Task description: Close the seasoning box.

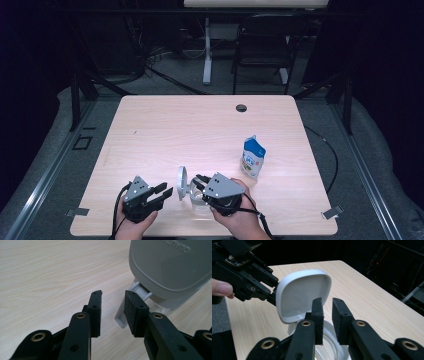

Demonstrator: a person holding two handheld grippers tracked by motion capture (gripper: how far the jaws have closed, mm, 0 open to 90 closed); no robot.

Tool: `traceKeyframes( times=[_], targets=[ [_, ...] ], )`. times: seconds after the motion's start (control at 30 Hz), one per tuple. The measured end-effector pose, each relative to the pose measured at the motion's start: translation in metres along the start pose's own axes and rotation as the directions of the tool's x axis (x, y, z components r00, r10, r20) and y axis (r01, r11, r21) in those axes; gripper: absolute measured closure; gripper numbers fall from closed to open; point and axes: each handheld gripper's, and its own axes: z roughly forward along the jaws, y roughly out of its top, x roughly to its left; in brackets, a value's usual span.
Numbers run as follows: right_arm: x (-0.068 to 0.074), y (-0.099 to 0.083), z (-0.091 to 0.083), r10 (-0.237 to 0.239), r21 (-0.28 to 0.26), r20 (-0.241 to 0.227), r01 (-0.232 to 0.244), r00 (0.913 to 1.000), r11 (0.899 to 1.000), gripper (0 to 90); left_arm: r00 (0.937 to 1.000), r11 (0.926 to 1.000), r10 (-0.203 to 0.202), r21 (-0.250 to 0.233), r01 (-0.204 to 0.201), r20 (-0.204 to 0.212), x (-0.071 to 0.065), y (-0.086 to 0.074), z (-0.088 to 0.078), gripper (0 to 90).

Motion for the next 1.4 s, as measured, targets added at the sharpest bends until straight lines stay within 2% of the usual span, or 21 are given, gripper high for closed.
traceKeyframes(
  times=[0.23,0.5,0.83,0.97,1.03,1.2,1.4],
  targets=[
    [-0.010,-0.007,-0.003,0.025,0.008,0.018,-0.025,0.9995,1.000,71.3,1.0000,1.0000,0.001,-0.002,-0.001,0.000,0.003,0.001,0.002,65.7],
    [-0.020,-0.024,-0.005,0.081,0.012,0.052,-0.082,0.9953,0.997,62.9,0.9999,1.0000,-0.005,0.002,0.005,-0.010,0.005,-0.001,0.001,63.9],
    [-0.034,-0.035,-0.016,0.119,0.003,0.094,-0.119,0.9885,0.993,59.5,0.9996,0.9998,-0.022,-0.001,0.022,-0.016,0.009,-0.006,0.000,63.0],
    [-0.040,-0.040,-0.024,0.123,0.004,0.109,-0.124,0.9864,0.992,55.5,0.9994,0.9996,-0.030,0.004,0.030,-0.016,0.011,-0.008,0.001,63.0],
    [-0.043,-0.044,-0.028,0.125,0.006,0.129,-0.127,0.9838,0.992,54.2,0.9995,0.9996,-0.028,0.008,0.028,-0.017,0.012,-0.009,0.001,62.9],
    [-0.054,-0.056,-0.037,0.176,0.001,0.167,-0.179,0.9700,0.984,53.2,0.9995,0.9995,-0.028,0.013,0.028,-0.011,0.012,-0.010,0.001,62.7],
    [-0.063,-0.066,-0.047,0.182,0.011,0.199,-0.188,0.9629,0.982,52.5,0.9996,0.9996,-0.030,0.003,0.030,-0.002,0.013,-0.010,0.000,61.7]
  ],
)
